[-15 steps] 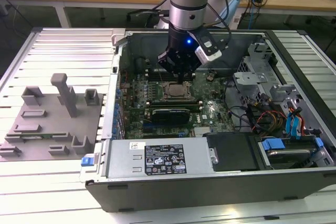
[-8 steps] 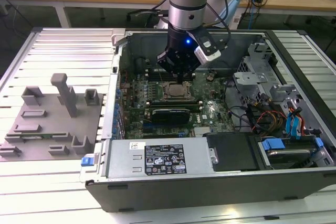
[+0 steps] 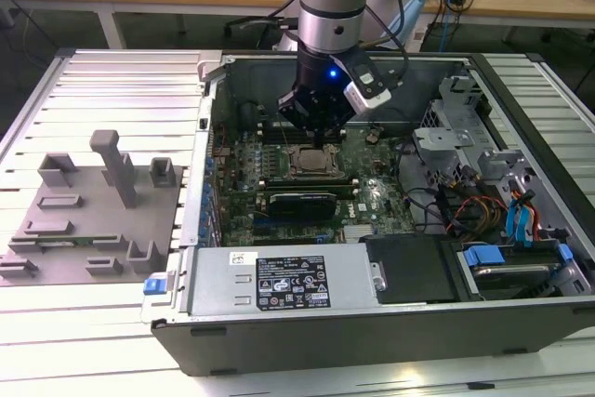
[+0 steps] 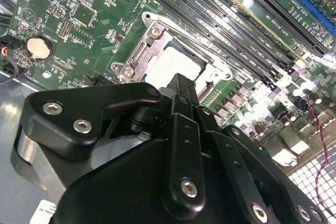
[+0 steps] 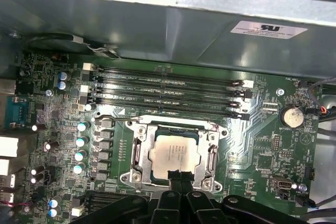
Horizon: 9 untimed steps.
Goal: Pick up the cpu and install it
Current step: 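Install the first cpu locking lever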
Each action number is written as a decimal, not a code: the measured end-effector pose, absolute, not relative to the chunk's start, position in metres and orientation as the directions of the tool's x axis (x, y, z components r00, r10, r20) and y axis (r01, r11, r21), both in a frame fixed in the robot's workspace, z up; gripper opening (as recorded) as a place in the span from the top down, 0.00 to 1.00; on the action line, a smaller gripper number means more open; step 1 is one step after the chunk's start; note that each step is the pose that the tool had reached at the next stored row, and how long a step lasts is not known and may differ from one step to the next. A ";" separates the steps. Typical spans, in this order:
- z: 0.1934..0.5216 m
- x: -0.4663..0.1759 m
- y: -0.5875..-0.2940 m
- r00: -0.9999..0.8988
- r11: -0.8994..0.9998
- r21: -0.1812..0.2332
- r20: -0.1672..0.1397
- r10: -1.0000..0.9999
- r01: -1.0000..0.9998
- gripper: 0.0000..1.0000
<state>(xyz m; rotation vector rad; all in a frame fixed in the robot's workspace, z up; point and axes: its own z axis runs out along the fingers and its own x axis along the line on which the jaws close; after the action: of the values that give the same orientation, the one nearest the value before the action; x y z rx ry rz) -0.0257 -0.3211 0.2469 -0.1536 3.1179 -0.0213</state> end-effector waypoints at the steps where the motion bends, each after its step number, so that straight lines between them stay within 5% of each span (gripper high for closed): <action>1: 0.247 -0.026 -0.321 -0.995 0.995 -0.015 -0.019 -0.098 -0.098 0.89; 9: 0.253 -0.026 -0.321 -0.995 0.995 -0.016 -0.019 -0.098 -0.098 0.89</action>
<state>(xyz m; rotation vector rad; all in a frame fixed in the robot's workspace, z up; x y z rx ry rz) -0.0258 -0.3211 0.2534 -0.1536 3.1178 -0.0231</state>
